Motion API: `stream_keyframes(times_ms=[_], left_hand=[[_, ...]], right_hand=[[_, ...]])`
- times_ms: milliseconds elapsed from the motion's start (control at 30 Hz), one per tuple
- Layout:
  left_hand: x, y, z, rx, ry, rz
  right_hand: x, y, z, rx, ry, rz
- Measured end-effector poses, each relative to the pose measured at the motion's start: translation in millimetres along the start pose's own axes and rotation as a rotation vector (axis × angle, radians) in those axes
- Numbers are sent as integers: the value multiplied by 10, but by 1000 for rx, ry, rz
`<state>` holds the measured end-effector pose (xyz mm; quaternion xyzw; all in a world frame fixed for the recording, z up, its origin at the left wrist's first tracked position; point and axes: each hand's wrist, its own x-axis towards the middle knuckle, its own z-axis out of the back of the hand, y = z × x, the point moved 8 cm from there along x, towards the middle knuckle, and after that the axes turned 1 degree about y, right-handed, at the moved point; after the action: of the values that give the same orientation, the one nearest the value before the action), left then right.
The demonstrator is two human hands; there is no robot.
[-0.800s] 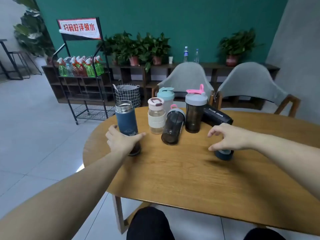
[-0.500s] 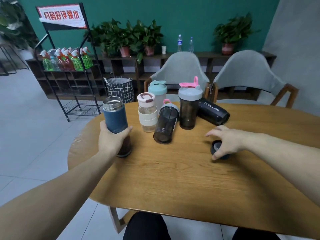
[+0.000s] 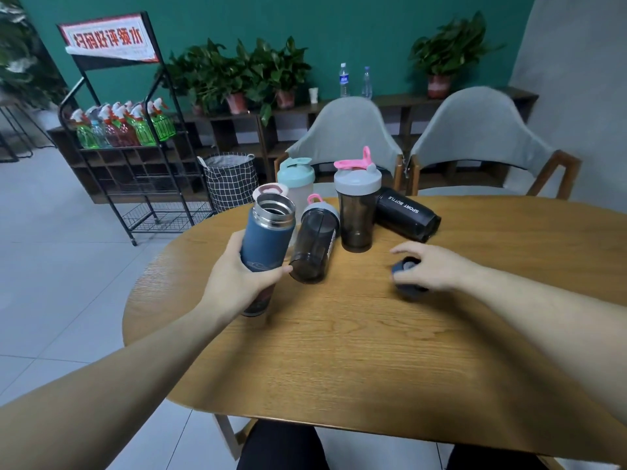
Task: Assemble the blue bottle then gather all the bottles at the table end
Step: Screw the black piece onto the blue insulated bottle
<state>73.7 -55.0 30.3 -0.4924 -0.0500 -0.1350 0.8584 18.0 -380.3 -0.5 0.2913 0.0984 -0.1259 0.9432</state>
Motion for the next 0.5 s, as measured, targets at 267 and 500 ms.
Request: stream_keyframes(times_ms=[267,500], left_hand=[[-155,-439,-406,136,184,-105],[-387,-759,-808,295,331,-197]], right_hand=[[-486,125,102,1118,38,-210],[-726,110,157,1409,-54,-214]])
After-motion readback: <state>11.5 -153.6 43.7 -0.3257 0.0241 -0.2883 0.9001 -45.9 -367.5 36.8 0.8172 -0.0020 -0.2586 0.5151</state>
